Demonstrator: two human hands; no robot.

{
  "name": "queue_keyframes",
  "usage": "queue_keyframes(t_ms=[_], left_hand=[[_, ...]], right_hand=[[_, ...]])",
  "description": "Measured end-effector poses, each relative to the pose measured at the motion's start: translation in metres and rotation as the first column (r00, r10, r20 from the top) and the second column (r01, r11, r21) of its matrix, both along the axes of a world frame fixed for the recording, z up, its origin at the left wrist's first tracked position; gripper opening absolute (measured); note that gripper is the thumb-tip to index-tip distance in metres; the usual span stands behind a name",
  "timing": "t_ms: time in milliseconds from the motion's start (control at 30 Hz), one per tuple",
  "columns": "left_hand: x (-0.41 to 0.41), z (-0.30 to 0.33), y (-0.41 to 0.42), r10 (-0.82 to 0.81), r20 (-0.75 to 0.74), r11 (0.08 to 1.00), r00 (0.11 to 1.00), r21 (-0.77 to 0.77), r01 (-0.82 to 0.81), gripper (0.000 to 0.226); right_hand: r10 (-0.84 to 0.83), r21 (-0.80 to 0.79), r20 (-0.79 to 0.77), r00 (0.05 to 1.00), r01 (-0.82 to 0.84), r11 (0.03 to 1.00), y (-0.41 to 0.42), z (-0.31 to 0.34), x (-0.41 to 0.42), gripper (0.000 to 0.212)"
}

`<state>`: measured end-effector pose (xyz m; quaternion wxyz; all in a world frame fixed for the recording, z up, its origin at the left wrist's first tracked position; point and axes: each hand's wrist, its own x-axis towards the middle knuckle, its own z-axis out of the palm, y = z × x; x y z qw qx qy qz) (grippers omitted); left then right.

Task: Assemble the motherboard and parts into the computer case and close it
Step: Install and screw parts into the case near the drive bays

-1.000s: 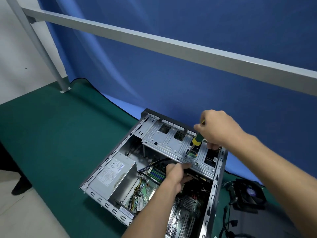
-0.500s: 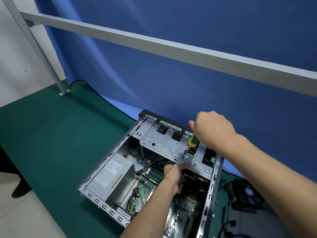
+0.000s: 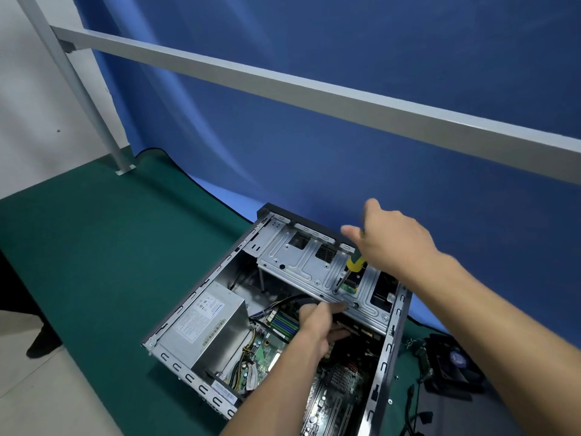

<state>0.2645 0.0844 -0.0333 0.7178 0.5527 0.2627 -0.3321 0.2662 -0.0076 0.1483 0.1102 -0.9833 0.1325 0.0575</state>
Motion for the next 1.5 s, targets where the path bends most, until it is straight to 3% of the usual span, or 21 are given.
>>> queue_keyframes(t_ms=[67, 167, 233, 300, 400, 500, 633, 733, 833, 967, 1067, 1200, 1300, 1433, 1500], left_hand=[[0.0, 0.001, 0.0, 0.005, 0.009, 1.0, 1.0, 0.021, -0.005, 0.03], [-0.002, -0.001, -0.002, 0.025, 0.017, 0.999, 1.0, 0.022, -0.026, 0.018], [-0.003, 0.0, -0.002, 0.03, 0.024, 0.999, 0.999, 0.014, -0.031, 0.014], [-0.003, 0.002, -0.001, 0.024, 0.031, 1.0, 0.999, 0.004, -0.024, 0.016], [-0.003, 0.001, -0.001, 0.016, 0.029, 1.0, 0.999, -0.014, -0.015, 0.021], [-0.003, 0.002, 0.001, 0.012, 0.034, 1.0, 0.999, -0.018, -0.011, 0.022], [-0.003, 0.0, -0.001, 0.017, 0.03, 0.999, 0.999, -0.038, -0.016, 0.016], [-0.003, 0.0, 0.0, 0.012, 0.023, 0.999, 1.0, -0.03, -0.011, 0.022], [-0.003, -0.001, 0.0, 0.009, 0.017, 0.999, 1.0, -0.038, -0.009, 0.022], [-0.003, 0.001, 0.0, 0.023, 0.016, 0.999, 1.0, -0.024, -0.022, 0.029], [-0.003, -0.002, -0.001, 0.028, 0.014, 0.999, 1.0, -0.037, -0.027, 0.029], [-0.003, 0.001, 0.0, 0.025, 0.013, 0.999, 1.0, -0.025, -0.024, 0.028], [-0.002, -0.004, 0.0, 0.019, 0.017, 0.999, 1.0, -0.049, -0.018, 0.023], [-0.002, -0.002, 0.001, 0.023, 0.021, 0.999, 1.0, -0.046, -0.022, 0.02], [-0.002, -0.005, 0.001, 0.027, 0.02, 0.998, 0.999, -0.065, -0.025, 0.022]], right_hand=[[0.045, 0.082, -0.038, 0.998, -0.042, 0.996, 0.004, 0.001, -0.001, 0.029], [0.01, -0.056, 0.031, 0.999, -0.009, 0.998, 0.003, -0.002, 0.0, 0.031], [-0.007, 0.025, -0.041, 0.999, 0.008, 1.0, 0.0, 0.0, 0.001, 0.028], [-0.008, 0.117, -0.116, 0.993, 0.022, 0.993, -0.002, 0.003, 0.001, 0.021], [-0.072, -0.015, -0.063, 0.995, 0.071, 0.997, -0.007, 0.004, -0.001, 0.031], [-0.041, 0.107, -0.143, 0.989, 0.056, 0.993, -0.007, 0.004, -0.003, 0.021], [-0.074, -0.003, -0.064, 0.995, 0.074, 0.997, -0.01, 0.002, -0.005, 0.026], [-0.027, 0.082, -0.152, 0.988, 0.04, 0.996, -0.008, 0.006, -0.008, 0.018], [-0.047, -0.019, -0.075, 0.996, 0.046, 0.999, -0.008, 0.002, -0.01, 0.03], [-0.027, 0.106, -0.117, 0.993, 0.039, 0.994, -0.002, 0.001, -0.009, 0.013], [-0.075, 0.034, -0.036, 0.997, 0.076, 0.996, -0.005, -0.002, -0.007, 0.028], [-0.05, 0.159, -0.117, 0.992, 0.069, 0.985, -0.006, 0.002, -0.007, 0.013], [-0.097, 0.04, -0.044, 0.994, 0.099, 0.994, -0.011, -0.003, -0.008, 0.028], [-0.067, 0.167, -0.128, 0.989, 0.088, 0.982, -0.011, 0.0, -0.007, 0.016], [-0.096, 0.078, -0.045, 0.994, 0.099, 0.992, -0.012, -0.003, -0.007, 0.021]])
